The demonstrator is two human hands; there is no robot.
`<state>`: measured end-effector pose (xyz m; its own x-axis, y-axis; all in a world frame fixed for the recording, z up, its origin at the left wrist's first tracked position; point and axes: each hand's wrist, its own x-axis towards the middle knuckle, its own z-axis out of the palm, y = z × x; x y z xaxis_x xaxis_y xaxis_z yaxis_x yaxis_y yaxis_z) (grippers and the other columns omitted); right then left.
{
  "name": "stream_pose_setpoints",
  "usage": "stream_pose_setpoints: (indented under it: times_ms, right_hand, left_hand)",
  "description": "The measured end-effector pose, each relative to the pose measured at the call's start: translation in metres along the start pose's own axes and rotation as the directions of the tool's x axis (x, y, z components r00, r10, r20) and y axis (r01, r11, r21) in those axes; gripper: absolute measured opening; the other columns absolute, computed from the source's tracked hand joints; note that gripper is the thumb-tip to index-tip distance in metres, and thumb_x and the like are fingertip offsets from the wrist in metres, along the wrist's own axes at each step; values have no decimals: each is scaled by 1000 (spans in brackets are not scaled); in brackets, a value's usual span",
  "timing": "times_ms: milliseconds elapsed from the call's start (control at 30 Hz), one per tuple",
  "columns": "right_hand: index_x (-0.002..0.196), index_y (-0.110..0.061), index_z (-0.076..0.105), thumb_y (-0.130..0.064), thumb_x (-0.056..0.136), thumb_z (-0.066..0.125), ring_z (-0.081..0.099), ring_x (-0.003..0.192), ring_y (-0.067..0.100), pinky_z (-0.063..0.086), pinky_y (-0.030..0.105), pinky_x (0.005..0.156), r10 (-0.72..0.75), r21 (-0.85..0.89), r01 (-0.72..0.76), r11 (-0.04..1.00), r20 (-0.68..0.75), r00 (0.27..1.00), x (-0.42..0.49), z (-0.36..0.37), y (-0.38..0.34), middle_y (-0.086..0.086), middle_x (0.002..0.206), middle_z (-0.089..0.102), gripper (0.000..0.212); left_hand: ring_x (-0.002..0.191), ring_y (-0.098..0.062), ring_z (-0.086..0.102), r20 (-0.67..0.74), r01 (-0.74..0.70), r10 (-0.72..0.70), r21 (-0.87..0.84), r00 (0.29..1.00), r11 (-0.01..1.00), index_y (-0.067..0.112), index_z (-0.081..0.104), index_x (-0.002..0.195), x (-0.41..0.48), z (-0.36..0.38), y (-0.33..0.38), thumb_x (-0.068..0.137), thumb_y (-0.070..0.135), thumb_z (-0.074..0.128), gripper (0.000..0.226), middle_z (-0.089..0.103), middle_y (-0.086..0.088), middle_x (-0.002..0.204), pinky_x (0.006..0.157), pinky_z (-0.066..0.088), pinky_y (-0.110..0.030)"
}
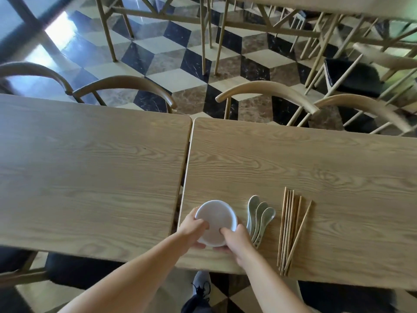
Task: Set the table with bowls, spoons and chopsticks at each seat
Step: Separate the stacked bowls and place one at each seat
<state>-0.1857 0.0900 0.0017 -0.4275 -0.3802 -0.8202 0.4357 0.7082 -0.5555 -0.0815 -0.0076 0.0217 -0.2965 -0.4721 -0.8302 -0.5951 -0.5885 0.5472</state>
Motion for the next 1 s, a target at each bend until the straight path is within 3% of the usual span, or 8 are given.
stream_pose_setpoints:
  times_ms: [67, 233, 367, 500, 700, 833, 1000]
  right_hand:
    - [120, -5, 42, -10, 92, 57, 70, 85, 36, 59, 34, 52, -14, 3, 14, 1000, 15, 1000, -13, 18, 0, 17, 117, 55, 32]
    - [118, -4, 46, -7, 88, 58, 71, 78, 32, 62, 49, 64, -104, -70, 107, 992, 45, 994, -49, 81, -5, 19, 114, 59, 32]
    - [116, -2, 50, -5, 85, 60, 69, 91, 39, 62, 49, 60, -170, -85, 176, 981, 70, 983, -85, 146, -7, 22, 113, 60, 33]
    - [117, -5, 48, -3, 86, 58, 70, 88, 35, 61, 43, 54, -196, -98, 213, 972, 163, 967, -137, 233, 8, 19, 109, 61, 33]
    - [123, -17, 49, -2, 84, 55, 72, 86, 33, 62, 47, 61, -212, -195, 281, 940, 313, 926, -197, 352, 41, 13, 114, 63, 42]
    - [129, -20, 49, 0, 87, 51, 69, 94, 34, 62, 50, 62, -204, -238, 326, 915, 425, 882, -226, 411, 59, 13, 119, 61, 47]
    - [118, -25, 53, -2, 86, 53, 67, 93, 30, 61, 44, 58, -163, -296, 364, 883, 535, 829, -243, 460, 73, 9, 111, 61, 39]
  left_hand:
    - [110, -30, 58, -27, -11, 11, -8, 1000, 1000, 36, 56, 123, -12, -19, -7, 80, 9, 55, 51, 60, -7, 119, 77, 62, -53]
    - [109, -34, 60, -108, -69, 59, -96, 992, 993, 32, 56, 123, -48, -84, -27, 80, 8, 54, 49, 61, -11, 119, 76, 62, -53]
    - [107, -32, 61, -176, -136, 114, -119, 978, 984, 33, 55, 119, -80, -147, -48, 82, 12, 55, 42, 61, -8, 118, 72, 62, -54]
    - [110, -35, 62, -245, -174, 128, -178, 961, 968, 30, 53, 125, -121, -232, -94, 83, 14, 56, 45, 60, -10, 121, 73, 62, -55]
    - [107, -32, 61, -330, -180, 85, -268, 940, 946, 33, 52, 125, -170, -345, -173, 79, 18, 54, 49, 59, -7, 118, 70, 63, -53]
    - [106, -35, 61, -394, -211, 52, -372, 918, 904, 30, 52, 125, -196, -397, -216, 79, 14, 54, 49, 59, -10, 117, 68, 62, -55]
    - [105, -31, 60, -440, -243, 40, -415, 897, 877, 31, 50, 123, -218, -435, -251, 79, 14, 50, 47, 57, -7, 119, 75, 61, -55]
